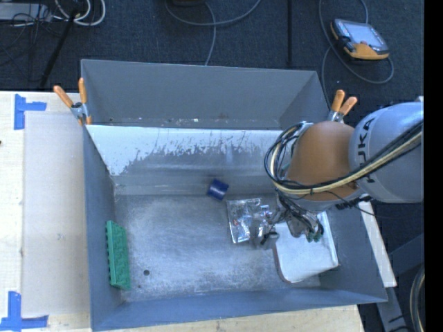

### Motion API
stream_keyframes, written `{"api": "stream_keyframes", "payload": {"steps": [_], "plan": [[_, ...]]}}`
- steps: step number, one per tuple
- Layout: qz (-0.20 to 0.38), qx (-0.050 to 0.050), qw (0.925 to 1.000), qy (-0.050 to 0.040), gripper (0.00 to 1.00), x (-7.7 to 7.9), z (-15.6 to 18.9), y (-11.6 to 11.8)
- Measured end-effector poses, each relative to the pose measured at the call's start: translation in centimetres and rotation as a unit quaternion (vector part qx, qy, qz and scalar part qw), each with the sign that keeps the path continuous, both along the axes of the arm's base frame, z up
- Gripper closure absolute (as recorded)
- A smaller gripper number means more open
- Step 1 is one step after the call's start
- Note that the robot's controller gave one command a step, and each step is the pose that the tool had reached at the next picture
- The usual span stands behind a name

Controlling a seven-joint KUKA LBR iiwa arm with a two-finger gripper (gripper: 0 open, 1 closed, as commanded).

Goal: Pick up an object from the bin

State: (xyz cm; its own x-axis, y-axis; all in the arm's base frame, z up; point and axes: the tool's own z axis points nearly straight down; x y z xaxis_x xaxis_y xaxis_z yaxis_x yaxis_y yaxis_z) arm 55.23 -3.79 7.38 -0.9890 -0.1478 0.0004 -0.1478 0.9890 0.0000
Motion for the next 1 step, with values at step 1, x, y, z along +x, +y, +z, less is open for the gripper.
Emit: {"api": "stream_keyframes", "payload": {"steps": [1], "plan": [[0.001, 0.0, 1.0, -0.0036, 1.0, -3.81, 13.67, 0.81]]}}
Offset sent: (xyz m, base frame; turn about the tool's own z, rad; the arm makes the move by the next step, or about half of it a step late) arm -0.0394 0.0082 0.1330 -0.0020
